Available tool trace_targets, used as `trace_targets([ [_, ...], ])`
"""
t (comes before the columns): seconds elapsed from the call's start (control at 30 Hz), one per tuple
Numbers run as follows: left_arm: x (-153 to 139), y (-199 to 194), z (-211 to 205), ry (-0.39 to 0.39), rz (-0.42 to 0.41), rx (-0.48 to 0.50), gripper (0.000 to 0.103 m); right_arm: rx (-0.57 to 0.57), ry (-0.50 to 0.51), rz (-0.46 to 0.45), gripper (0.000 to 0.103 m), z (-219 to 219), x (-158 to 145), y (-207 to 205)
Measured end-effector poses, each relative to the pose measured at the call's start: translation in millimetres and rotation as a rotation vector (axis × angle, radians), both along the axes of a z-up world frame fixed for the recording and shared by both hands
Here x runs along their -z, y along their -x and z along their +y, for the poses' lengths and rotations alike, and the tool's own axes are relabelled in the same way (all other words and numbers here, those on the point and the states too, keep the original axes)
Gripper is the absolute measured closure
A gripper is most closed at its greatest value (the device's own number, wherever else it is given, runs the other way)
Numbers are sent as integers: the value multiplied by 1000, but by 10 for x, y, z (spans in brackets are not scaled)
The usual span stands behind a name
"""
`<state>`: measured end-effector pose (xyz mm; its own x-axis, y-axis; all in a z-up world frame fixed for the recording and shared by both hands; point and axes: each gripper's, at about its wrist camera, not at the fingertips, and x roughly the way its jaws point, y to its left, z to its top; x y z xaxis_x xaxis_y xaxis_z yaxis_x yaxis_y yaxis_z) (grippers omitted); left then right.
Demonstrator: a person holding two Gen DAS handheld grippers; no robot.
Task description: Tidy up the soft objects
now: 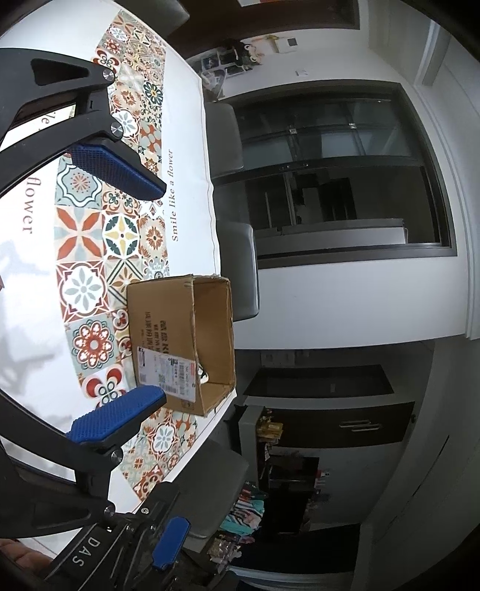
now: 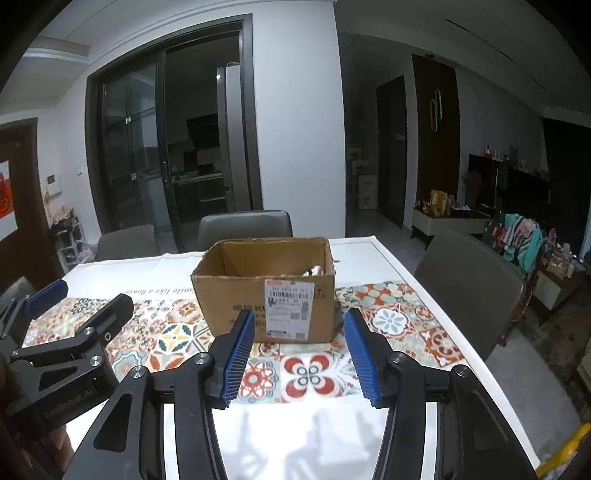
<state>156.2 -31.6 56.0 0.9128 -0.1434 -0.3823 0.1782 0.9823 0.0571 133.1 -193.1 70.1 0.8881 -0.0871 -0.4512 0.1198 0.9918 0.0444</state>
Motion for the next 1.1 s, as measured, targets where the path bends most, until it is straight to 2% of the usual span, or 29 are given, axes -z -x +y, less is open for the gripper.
trace_targets([
  [0.43,101,380,-16,-12,11,11,0,9,-9,7,51,-48,99,378],
  [0.7,73,494,-20,-27,-25,7,0,16,-15,0,51,-63,123,500],
  [1.1,143,626,12,-22,-26,15,0,15,-22,-1,51,-29,176,626],
])
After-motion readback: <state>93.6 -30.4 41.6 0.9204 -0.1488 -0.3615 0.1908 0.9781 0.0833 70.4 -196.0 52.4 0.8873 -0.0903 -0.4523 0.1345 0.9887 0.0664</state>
